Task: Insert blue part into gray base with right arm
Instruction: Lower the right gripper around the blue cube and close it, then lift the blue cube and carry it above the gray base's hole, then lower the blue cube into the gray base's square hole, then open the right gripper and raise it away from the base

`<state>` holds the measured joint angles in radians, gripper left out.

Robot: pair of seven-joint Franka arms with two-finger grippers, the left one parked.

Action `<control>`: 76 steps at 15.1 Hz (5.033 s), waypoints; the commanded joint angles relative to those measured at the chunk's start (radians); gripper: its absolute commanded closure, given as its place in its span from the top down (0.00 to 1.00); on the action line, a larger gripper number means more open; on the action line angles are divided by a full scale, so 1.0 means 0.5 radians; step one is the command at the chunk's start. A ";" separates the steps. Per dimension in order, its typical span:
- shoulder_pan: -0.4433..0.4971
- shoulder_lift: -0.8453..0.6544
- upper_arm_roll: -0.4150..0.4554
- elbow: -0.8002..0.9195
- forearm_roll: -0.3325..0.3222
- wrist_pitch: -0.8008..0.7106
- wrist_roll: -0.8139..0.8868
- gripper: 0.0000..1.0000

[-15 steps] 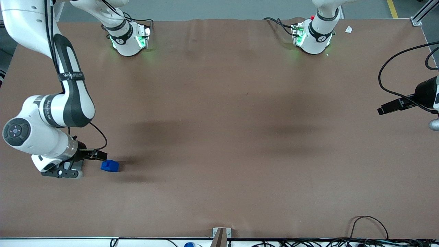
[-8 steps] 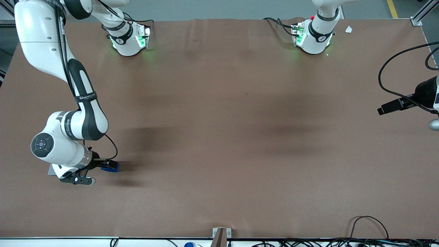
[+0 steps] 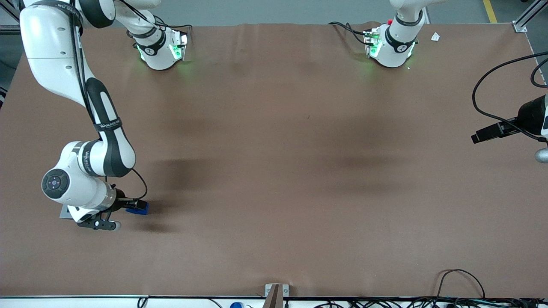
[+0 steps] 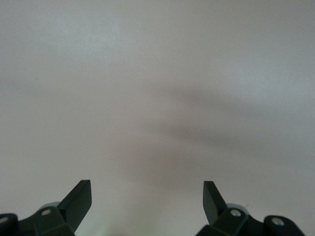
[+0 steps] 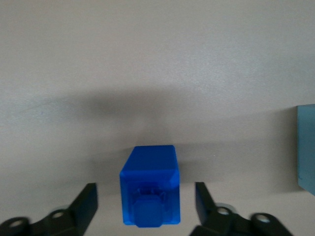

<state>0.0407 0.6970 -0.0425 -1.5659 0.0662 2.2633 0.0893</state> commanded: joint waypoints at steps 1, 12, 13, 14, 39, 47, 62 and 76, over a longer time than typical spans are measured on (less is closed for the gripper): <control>-0.023 0.008 0.014 -0.001 0.021 -0.007 -0.040 0.46; -0.106 -0.164 0.002 0.113 0.000 -0.234 -0.206 0.05; -0.133 -0.173 0.005 0.146 0.000 -0.280 -0.215 0.05; -0.164 -0.191 0.005 0.180 0.000 -0.350 -0.276 0.05; -0.578 -0.075 0.008 0.364 0.018 -0.489 -0.669 0.00; -0.594 -0.007 0.011 0.398 0.027 -0.385 -0.669 0.00; -0.637 0.023 0.011 0.328 0.046 -0.142 -0.743 1.00; -0.597 -0.488 0.051 0.355 0.067 -1.119 -0.715 1.00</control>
<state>-0.2589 0.5435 -0.0234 -1.3519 0.0881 1.8090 -0.2664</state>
